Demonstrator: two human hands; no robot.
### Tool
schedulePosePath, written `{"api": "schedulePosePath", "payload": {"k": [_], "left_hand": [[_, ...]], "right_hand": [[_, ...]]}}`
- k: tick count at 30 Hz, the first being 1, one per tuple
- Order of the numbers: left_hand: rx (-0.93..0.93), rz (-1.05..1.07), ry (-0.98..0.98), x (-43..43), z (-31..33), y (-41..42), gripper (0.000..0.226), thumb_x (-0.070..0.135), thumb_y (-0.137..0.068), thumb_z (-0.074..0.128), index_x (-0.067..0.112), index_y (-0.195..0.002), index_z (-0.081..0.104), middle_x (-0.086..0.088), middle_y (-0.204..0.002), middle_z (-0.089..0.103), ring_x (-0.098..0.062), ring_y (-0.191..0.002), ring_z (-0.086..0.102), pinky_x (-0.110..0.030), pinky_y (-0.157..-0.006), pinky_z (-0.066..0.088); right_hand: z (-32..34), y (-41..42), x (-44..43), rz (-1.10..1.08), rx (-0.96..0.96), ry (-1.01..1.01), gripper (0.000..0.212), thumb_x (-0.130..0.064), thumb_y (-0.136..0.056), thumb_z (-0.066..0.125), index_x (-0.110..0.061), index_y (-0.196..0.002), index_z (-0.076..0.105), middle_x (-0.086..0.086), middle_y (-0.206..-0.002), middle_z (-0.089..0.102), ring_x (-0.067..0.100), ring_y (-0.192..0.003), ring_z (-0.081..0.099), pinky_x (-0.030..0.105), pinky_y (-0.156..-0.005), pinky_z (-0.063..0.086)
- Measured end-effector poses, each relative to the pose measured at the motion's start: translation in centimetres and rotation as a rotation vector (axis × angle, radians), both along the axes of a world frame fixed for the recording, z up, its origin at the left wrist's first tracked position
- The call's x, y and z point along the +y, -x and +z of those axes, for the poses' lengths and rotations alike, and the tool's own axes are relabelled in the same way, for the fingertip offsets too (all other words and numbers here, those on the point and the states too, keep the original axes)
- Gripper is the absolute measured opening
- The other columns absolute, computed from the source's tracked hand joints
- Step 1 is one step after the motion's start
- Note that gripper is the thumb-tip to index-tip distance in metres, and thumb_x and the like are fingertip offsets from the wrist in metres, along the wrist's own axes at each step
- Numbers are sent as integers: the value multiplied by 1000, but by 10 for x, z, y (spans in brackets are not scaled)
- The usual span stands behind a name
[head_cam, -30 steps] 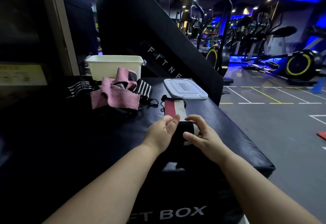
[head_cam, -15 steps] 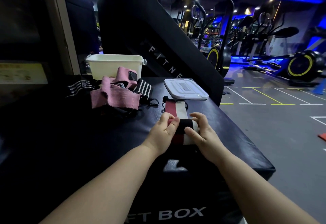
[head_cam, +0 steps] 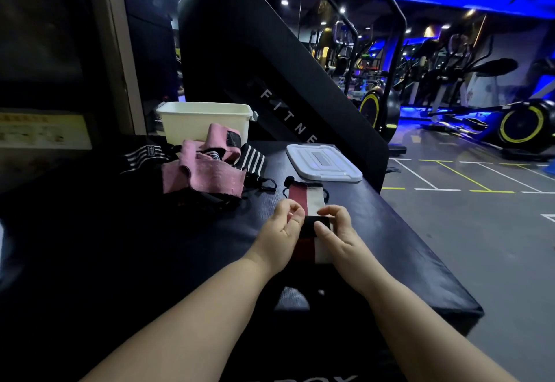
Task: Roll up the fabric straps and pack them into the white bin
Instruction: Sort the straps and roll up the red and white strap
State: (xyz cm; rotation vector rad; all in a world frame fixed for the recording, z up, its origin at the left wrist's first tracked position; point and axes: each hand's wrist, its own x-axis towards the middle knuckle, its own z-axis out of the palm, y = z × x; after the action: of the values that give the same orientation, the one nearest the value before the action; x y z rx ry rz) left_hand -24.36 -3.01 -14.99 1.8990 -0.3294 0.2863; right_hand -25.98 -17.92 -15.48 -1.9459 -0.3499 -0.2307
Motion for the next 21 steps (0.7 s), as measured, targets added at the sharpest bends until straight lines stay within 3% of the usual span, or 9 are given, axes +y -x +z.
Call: {"api": "schedulePosePath", "payload": {"k": [4,7,9,14,16,21], "left_hand": [[32,15,74,-1,1,-3,18,21,-101,46,8,-93,57,1,-80,55,-10,-74,47,-12,-65,37],[47,10,59,-1,-1,-5,34,33,-99,49,2,-87,57,-4,-76,55,-11,-71,47,-26,-68,38],[50,-2,40,0,-1,-5,37,43,-95,50,8,-87,57,2,-74,55,-11,-71,47,-28,-68,37],[7,-47,-45,1,-7,-3,42,51,-79,48,21,-108,54,3,-107,61,-11,-102,54,-25,-92,41],[-5,-47,-47,1,-7,-2,41,50,-80,46,20,-107,56,2,-105,60,-12,-102,54,-23,-90,40],[-15,54,-3,-2,-7,-7,22,40,-91,48,23,-79,53,6,-76,55,-17,-79,51,-28,-72,39]], "right_hand": [[-2,0,3,-52,-9,10,4,-35,-98,53,-35,-96,49,-14,-88,57,-3,-80,52,18,-76,41],[-1,2,6,-99,9,7,4,-31,-98,51,-31,-94,49,-12,-88,58,4,-85,54,19,-74,41],[1,1,7,-136,23,14,7,-33,-98,50,-32,-92,48,-12,-89,58,5,-87,54,21,-74,40],[4,-3,9,-199,51,-5,10,-31,-100,49,-25,-93,47,-10,-88,59,-1,-81,53,7,-64,37],[4,-1,9,-197,43,-1,11,-31,-99,50,-25,-91,48,-9,-88,59,0,-81,53,8,-64,38],[1,4,9,-139,-62,19,10,-42,-88,48,-36,-93,54,-13,-103,59,-6,-94,54,4,-76,37]]}}
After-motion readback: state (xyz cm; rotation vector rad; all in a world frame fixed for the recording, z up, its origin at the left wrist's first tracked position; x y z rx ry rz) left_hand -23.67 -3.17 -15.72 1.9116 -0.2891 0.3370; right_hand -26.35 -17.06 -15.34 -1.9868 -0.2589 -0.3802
